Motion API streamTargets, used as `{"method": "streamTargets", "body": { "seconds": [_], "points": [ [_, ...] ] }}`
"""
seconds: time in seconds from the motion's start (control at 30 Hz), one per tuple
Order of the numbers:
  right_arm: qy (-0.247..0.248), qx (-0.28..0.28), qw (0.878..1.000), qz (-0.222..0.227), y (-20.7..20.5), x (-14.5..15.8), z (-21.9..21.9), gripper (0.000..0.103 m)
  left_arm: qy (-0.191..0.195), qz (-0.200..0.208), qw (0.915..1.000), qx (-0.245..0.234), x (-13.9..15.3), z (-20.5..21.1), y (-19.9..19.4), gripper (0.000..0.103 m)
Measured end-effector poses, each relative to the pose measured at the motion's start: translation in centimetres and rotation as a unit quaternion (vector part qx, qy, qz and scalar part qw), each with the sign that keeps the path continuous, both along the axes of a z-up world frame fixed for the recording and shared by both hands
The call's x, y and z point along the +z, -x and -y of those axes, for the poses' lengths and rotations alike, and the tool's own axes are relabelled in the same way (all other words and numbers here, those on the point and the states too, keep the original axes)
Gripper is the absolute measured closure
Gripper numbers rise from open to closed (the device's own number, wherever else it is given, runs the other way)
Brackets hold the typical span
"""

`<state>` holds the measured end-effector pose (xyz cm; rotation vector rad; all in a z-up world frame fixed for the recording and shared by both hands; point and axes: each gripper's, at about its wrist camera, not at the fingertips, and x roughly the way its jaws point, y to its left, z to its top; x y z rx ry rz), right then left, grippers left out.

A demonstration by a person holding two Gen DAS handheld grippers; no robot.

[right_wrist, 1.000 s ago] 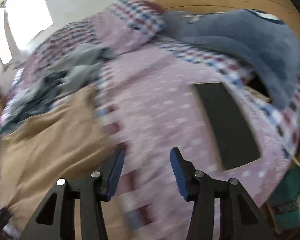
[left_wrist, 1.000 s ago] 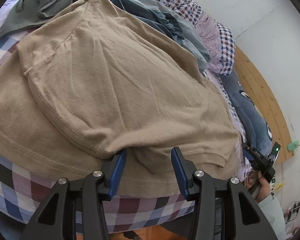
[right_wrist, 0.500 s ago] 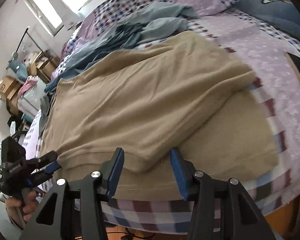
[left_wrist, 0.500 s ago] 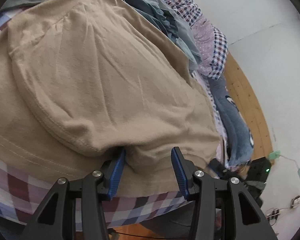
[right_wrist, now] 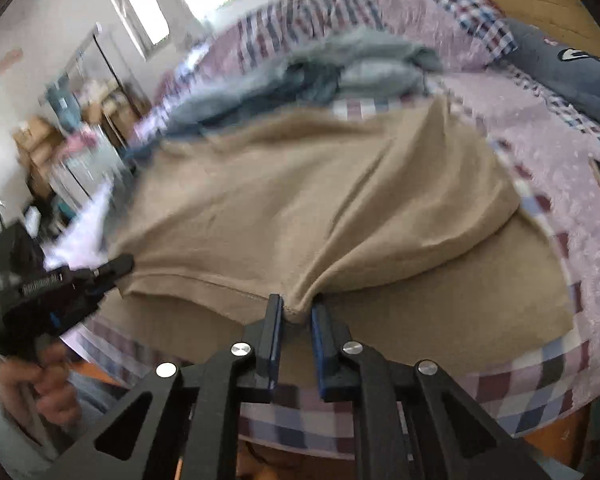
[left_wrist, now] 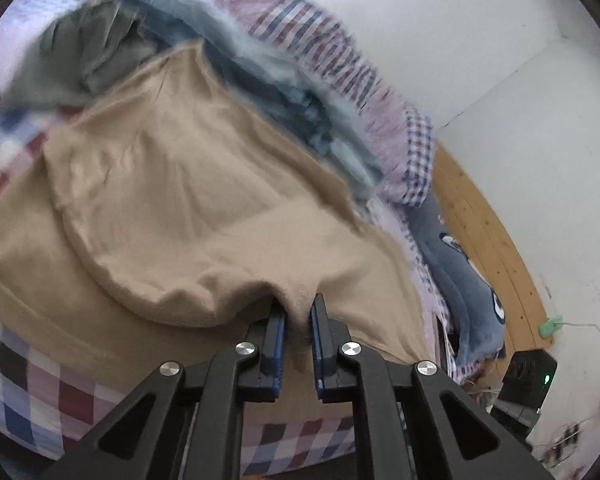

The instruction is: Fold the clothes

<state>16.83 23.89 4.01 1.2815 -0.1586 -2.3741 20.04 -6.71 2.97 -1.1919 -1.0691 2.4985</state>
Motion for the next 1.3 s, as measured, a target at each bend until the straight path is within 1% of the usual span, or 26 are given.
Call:
{"method": "streamTargets", "body": {
  "seconds": [0.07,0.13,0.17,0.2,0.23,0.27,0.37,0.4,0.43,0.47,0.5,0.57,0.6,0.63,0.7,0.73,0.77,0.8,0.83,0.93,1.0,1.03,1.13,1.2,1.27,1.3],
  "points": [
    [-0.01,0.003,1.0,0.029,0.7,-1.4,-0.1,0.088,0.007,0.042,0.9991,-0.003,-1.6,-0.2,0.6,0.092],
    [-0.017,0.016,1.0,0.019,0.8,-0.6,-0.6,0.082,0.017,0.066,0.9977,-0.01,-2.5,-0.6,1.0,0.092],
    [-0.026,0.026,0.999,0.01,0.7,0.0,-0.9,0.073,0.028,0.061,0.9976,-0.013,-2.3,-0.8,1.0,0.092],
    [-0.035,0.036,0.999,0.0,0.7,0.6,-1.2,0.068,0.039,0.057,0.9975,-0.016,-2.0,-1.1,0.9,0.092],
    [-0.038,0.044,0.998,-0.01,0.6,1.2,-1.8,0.059,0.046,0.055,0.9972,-0.018,-1.9,-1.2,0.9,0.092],
    [-0.04,0.046,0.998,-0.018,0.5,1.7,-2.7,0.055,0.048,0.057,0.9971,-0.019,-2.0,-1.3,0.9,0.092],
    [-0.083,0.005,0.996,-0.042,1.9,2.8,-5.6,0.054,0.05,0.056,0.9969,-0.021,-1.8,-1.6,1.1,0.09],
    [-0.095,-0.017,0.994,-0.043,2.6,3.0,-7.0,0.054,0.051,0.055,0.9969,-0.022,-1.7,-1.7,1.2,0.088],
    [-0.099,-0.034,0.994,-0.043,3.3,3.1,-8.3,0.054,0.052,0.054,0.9969,-0.023,-1.6,-1.8,1.2,0.082],
    [-0.1,-0.048,0.993,-0.042,3.9,3.1,-9.4,0.054,0.053,0.054,0.9969,-0.024,-1.5,-2.0,1.3,0.074],
    [-0.105,-0.056,0.992,-0.04,4.6,3.0,-10.2,0.054,0.052,0.051,0.997,-0.026,-1.5,-2.1,1.3,0.07],
    [-0.119,-0.063,0.99,-0.034,6.2,2.2,-11.1,0.054,0.051,0.046,0.9972,-0.031,-1.5,-2.3,1.6,0.057],
    [-0.129,-0.062,0.989,-0.029,7.1,1.6,-11.3,0.054,0.053,0.044,0.9971,-0.033,-1.5,-2.4,1.7,0.055],
    [-0.135,-0.054,0.989,-0.028,7.7,1.1,-11.2,0.054,0.058,0.043,0.9968,-0.034,-1.5,-2.6,1.7,0.053],
    [-0.142,-0.033,0.989,-0.029,8.7,0.3,-10.7,0.062,0.066,0.041,0.9964,-0.036,-1.4,-3.0,1.8,0.052],
    [-0.145,-0.023,0.989,-0.03,9.2,-0.1,-10.4,0.08,0.066,0.04,0.9964,-0.036,-1.4,-3.0,1.8,0.051],
    [-0.159,-0.031,0.986,-0.033,9.6,-0.2,-10.7,0.103,0.065,0.04,0.9965,-0.035,-1.4,-3.0,1.8,0.051],
    [-0.177,-0.045,0.983,-0.037,9.9,-0.2,-11.1,0.102,0.063,0.04,0.9966,-0.034,-1.4,-2.9,1.8,0.051],
    [-0.178,-0.075,0.98,-0.039,10.2,-0.1,-12.2,0.102,0.06,0.041,0.9968,-0.033,-1.4,-2.8,1.8,0.051],
    [-0.167,-0.16,0.972,-0.025,10.5,0.2,-16.0,0.102,0.053,0.042,0.9973,-0.028,-1.3,-2.5,1.9,0.051],
    [-0.128,-0.191,0.973,-0.023,10.3,0.8,-18.1,0.101,0.056,0.041,0.9974,-0.018,-0.9,-1.9,1.7,0.051],
    [-0.112,-0.199,0.973,-0.025,10.2,1.1,-18.7,0.099,0.057,0.039,0.9976,-0.01,-0.4,-1.3,1.5,0.051],
    [-0.083,-0.196,0.976,-0.038,10.5,1.6,-18.7,0.096,0.063,0.027,0.9975,0.015,1.3,0.6,0.9,0.051],
    [-0.075,-0.185,0.979,-0.043,11.4,1.8,-17.7,0.095,0.076,0.002,0.9964,0.037,3.0,2.3,0.9,0.049],
    [-0.064,-0.175,0.981,-0.048,12.1,2.2,-16.8,0.094,0.089,-0.023,0.9941,0.059,4.8,4.1,0.8,0.041],
    [-0.057,-0.168,0.983,-0.051,12.6,2.5,-16.2,0.094,0.097,-0.036,0.9923,0.068,5.7,5.0,1.0,0.041]
  ]
}}
